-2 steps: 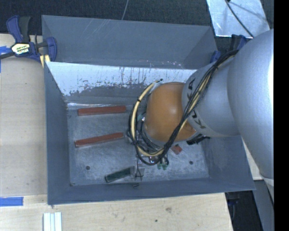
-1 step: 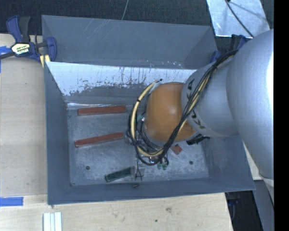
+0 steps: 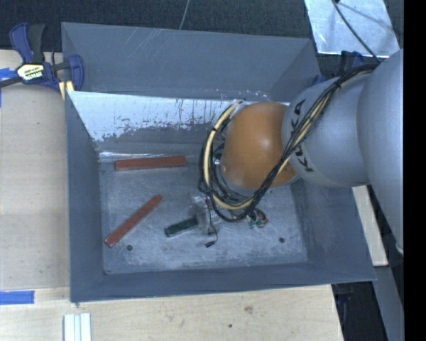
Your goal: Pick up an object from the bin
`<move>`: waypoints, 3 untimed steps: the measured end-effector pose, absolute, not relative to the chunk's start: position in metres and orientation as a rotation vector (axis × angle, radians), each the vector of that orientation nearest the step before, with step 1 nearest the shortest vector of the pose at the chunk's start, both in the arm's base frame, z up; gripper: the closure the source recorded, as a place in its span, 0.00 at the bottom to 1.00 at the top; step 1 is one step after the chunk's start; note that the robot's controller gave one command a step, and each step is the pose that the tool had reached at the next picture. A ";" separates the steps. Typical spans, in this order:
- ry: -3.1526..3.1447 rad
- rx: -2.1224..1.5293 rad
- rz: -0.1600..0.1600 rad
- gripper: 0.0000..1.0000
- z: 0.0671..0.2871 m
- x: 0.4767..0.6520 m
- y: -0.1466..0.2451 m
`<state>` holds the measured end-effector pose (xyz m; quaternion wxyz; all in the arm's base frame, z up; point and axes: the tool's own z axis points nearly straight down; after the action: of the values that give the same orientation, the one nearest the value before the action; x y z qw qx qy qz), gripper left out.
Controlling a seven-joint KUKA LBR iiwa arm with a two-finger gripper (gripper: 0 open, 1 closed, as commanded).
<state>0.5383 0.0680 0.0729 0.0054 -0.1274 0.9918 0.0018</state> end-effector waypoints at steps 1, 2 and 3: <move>3.105 -0.400 0.004 1.00 0.073 0.538 0.069; 3.119 -0.331 -0.001 1.00 0.217 0.549 0.055; 3.120 -0.331 0.000 0.00 0.217 0.549 0.055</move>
Offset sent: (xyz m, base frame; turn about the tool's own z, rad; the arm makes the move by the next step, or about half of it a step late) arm 0.0096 -0.0125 0.1431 0.0443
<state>0.5489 0.0550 0.2165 0.0019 -0.1054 0.9944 -0.0001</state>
